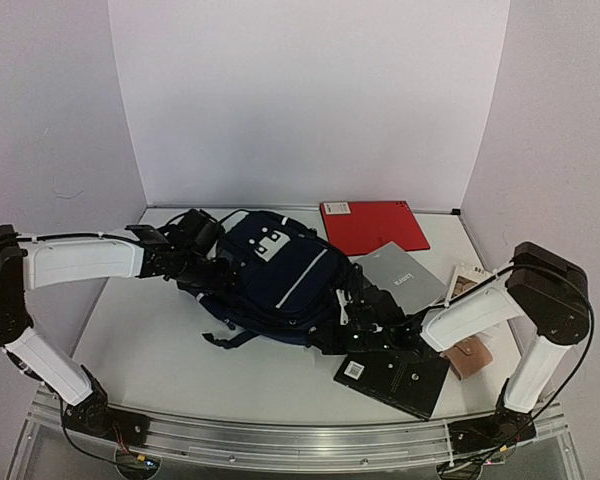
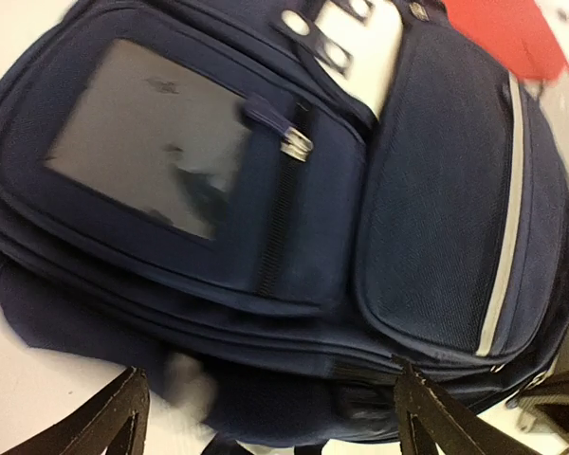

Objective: Pack the student bag
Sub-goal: Unzip the student bag at the center of the board.

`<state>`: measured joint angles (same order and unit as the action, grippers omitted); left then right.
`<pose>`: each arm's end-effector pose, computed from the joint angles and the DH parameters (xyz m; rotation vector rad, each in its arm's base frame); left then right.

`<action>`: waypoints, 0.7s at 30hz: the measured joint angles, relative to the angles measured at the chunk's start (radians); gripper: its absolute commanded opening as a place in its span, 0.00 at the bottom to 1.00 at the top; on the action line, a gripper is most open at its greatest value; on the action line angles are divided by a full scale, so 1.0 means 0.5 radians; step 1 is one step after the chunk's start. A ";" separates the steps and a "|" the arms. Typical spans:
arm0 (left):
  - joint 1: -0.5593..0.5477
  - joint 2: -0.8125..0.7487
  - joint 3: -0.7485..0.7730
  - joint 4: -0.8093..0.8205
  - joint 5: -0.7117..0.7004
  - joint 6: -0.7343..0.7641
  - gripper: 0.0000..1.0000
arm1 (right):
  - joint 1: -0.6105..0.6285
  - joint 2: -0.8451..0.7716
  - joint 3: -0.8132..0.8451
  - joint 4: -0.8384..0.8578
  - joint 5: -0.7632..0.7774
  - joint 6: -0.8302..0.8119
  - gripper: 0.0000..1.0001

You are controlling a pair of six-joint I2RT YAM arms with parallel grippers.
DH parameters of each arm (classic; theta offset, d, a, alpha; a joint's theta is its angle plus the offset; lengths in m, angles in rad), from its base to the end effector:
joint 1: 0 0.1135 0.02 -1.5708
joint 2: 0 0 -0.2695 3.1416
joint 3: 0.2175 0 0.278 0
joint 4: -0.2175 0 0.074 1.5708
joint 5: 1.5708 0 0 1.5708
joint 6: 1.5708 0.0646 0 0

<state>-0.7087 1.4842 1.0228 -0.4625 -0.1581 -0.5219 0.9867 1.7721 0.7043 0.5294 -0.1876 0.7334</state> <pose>0.2720 -0.2198 0.2049 0.1675 2.5018 -0.3229 0.1969 0.3197 0.0982 -0.4207 2.3122 1.1534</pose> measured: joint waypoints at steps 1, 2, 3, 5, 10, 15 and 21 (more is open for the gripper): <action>-0.073 0.073 0.037 0.013 -0.038 0.041 0.90 | 0.000 0.000 -0.002 0.002 -0.002 0.001 0.00; -0.146 0.145 0.075 0.025 -0.076 0.081 0.90 | 0.000 0.000 -0.004 0.003 -0.003 0.002 0.00; -0.220 0.218 0.121 0.029 -0.113 0.111 0.91 | 0.001 -0.001 -0.004 0.004 -0.003 0.003 0.00; -0.325 0.352 0.221 0.024 -0.189 0.148 0.91 | 0.001 -0.002 -0.004 0.004 -0.003 0.004 0.00; -0.422 0.521 0.384 -0.033 -0.363 0.154 0.91 | 0.001 -0.009 -0.009 0.014 -0.003 0.012 0.00; -0.425 0.453 0.324 0.025 -0.349 0.219 0.92 | 0.001 -0.029 -0.023 0.027 -0.002 0.017 0.00; -0.598 0.506 0.382 0.116 -0.258 0.384 0.93 | 0.001 -0.031 -0.033 0.038 -0.002 0.026 0.00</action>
<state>-1.0077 1.7371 1.2137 -0.4046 -0.2873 -0.3297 0.9871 1.7565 0.6880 0.5483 -0.1886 0.7465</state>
